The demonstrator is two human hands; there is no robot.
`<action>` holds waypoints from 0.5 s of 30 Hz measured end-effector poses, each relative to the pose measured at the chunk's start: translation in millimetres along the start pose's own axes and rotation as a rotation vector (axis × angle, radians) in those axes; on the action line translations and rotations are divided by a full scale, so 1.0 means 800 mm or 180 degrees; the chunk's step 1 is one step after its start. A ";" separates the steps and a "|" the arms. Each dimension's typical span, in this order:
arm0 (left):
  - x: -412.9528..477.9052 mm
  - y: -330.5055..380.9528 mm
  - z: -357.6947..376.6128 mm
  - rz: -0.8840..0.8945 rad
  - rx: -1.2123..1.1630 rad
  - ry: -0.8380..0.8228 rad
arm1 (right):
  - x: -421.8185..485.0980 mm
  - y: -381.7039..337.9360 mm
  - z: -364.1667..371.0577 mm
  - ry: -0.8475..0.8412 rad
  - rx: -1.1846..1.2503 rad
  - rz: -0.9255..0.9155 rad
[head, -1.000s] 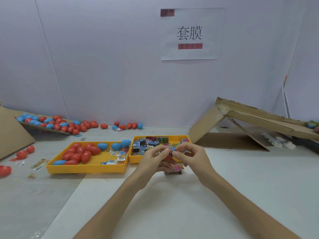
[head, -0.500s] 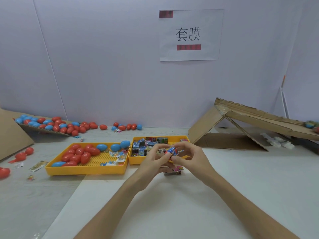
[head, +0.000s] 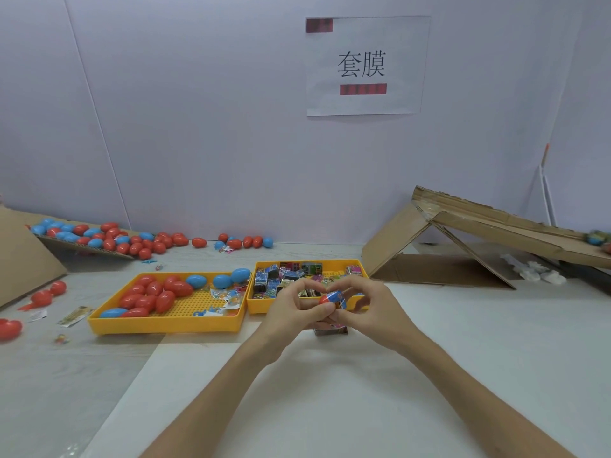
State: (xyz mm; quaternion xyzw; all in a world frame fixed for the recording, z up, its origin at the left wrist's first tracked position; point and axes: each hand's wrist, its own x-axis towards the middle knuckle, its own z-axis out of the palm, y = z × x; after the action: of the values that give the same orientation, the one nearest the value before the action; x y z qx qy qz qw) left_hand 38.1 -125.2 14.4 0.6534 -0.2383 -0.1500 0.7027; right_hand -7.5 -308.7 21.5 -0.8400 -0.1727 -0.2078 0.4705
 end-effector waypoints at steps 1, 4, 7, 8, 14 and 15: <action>0.000 0.000 0.000 -0.0002 0.0029 -0.0033 | 0.000 0.000 -0.001 -0.0048 0.0006 0.0007; -0.001 0.001 0.001 -0.0010 0.0152 -0.0055 | 0.001 0.003 -0.004 -0.0145 0.0075 0.0067; -0.001 0.000 0.000 0.0004 0.0256 -0.0094 | 0.000 0.005 -0.003 -0.0245 0.0209 0.0106; -0.001 -0.001 0.000 0.0020 0.0293 -0.0107 | 0.000 0.004 -0.003 -0.0269 0.0233 0.0114; -0.002 -0.002 -0.001 0.0049 0.0491 -0.0075 | -0.001 0.004 -0.002 -0.0384 0.0264 0.0060; -0.001 -0.003 -0.001 0.0049 0.0485 -0.0049 | -0.002 0.004 0.000 -0.0360 0.0225 0.0016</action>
State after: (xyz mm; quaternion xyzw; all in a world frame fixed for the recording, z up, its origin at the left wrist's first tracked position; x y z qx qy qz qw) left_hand 37.9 -124.3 12.3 0.7019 -0.2594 -0.1310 0.6503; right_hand -7.2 -310.6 18.9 -0.8336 -0.2042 -0.1526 0.4900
